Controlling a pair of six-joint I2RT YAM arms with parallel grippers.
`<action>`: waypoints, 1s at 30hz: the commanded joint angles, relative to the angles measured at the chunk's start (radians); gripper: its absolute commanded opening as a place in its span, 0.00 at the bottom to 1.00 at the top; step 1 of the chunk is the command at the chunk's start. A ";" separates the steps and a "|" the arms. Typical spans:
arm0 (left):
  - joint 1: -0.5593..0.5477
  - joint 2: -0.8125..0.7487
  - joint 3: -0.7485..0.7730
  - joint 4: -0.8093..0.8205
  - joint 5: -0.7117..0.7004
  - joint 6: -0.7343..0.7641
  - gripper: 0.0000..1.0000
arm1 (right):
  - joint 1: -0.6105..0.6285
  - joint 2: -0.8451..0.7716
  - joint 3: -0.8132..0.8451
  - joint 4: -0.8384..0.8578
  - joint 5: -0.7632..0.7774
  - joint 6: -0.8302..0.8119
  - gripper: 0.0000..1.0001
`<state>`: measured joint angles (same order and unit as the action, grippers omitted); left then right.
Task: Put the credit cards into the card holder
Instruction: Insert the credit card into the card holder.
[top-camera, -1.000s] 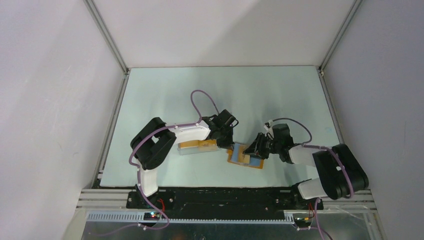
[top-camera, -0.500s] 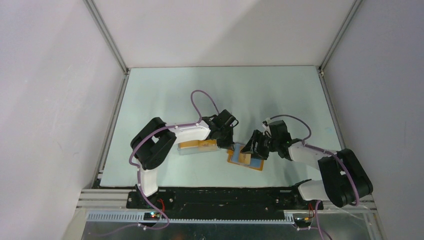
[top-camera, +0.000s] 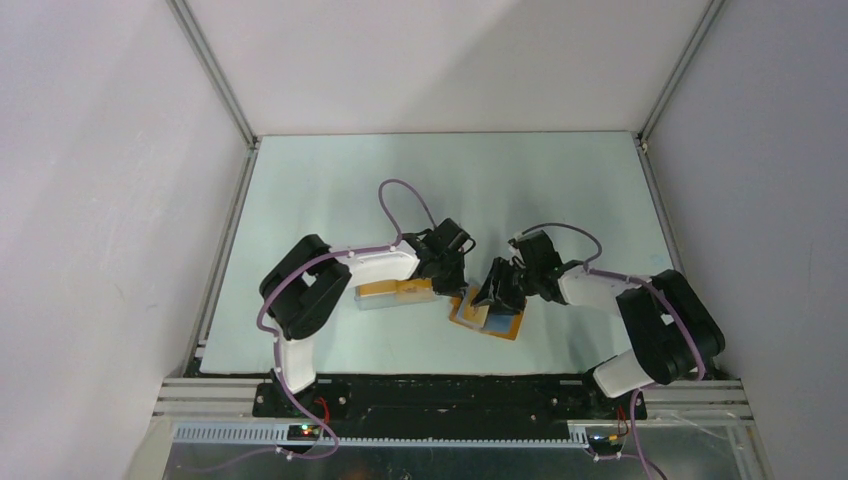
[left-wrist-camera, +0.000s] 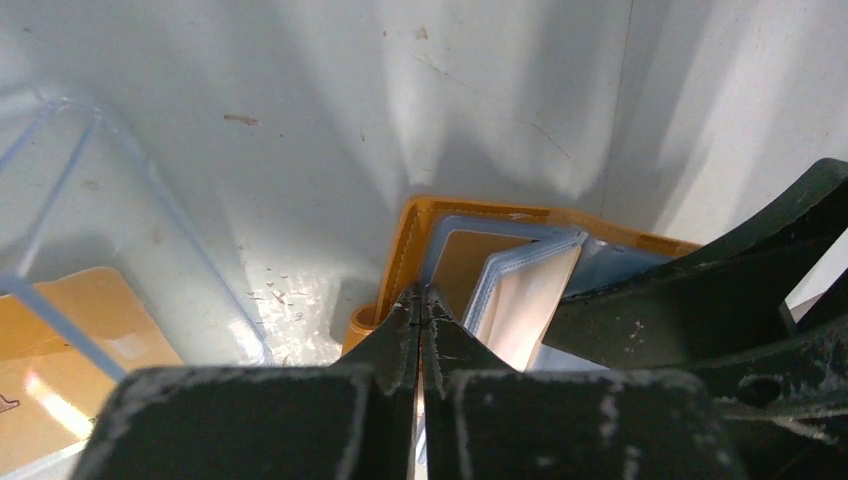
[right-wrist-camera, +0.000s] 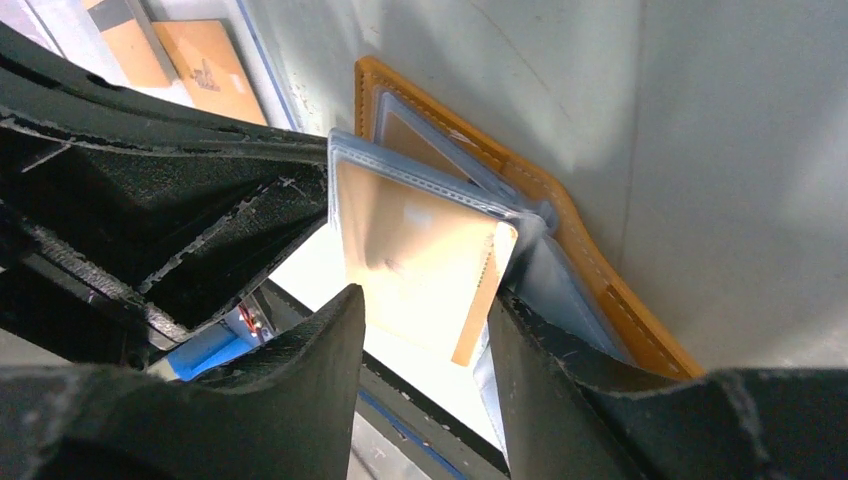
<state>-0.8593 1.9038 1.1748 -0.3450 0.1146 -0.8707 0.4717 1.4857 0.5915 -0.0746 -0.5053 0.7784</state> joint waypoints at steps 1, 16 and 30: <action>-0.008 0.039 -0.059 -0.009 -0.001 -0.013 0.00 | 0.045 0.024 0.063 0.082 -0.003 0.000 0.53; -0.006 -0.019 -0.104 -0.009 -0.043 -0.038 0.00 | 0.014 -0.083 0.292 -0.389 0.120 -0.246 0.78; -0.012 -0.007 -0.098 -0.008 -0.024 -0.041 0.00 | -0.234 -0.147 0.253 -0.558 0.116 -0.373 0.78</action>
<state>-0.8600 1.8645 1.1088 -0.2798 0.1005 -0.9165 0.3305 1.3762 0.8509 -0.5648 -0.4099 0.4656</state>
